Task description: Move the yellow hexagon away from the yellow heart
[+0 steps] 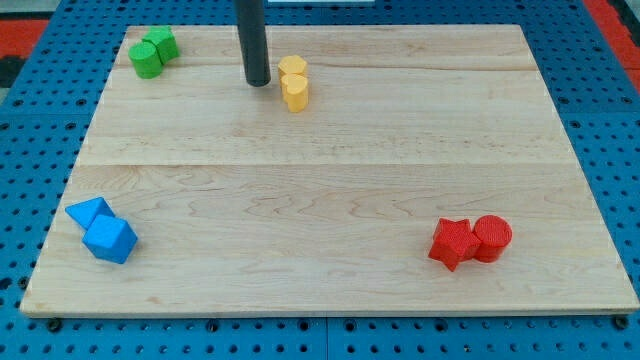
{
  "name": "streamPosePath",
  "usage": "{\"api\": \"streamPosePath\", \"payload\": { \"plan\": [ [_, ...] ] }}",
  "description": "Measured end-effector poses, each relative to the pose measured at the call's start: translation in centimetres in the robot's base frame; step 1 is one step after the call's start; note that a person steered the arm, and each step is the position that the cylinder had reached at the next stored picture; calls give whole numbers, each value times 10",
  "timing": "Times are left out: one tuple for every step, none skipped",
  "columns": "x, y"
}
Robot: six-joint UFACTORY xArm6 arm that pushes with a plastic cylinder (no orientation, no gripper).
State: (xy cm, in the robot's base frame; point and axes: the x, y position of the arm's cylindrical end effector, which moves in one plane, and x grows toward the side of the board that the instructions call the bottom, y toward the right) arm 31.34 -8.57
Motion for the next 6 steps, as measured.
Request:
{"api": "streamPosePath", "payload": {
  "plan": [
    [-23, 45],
    [-60, 126],
    [-64, 175],
    [-65, 199],
    [-64, 189],
    [-70, 199]
  ]
}}
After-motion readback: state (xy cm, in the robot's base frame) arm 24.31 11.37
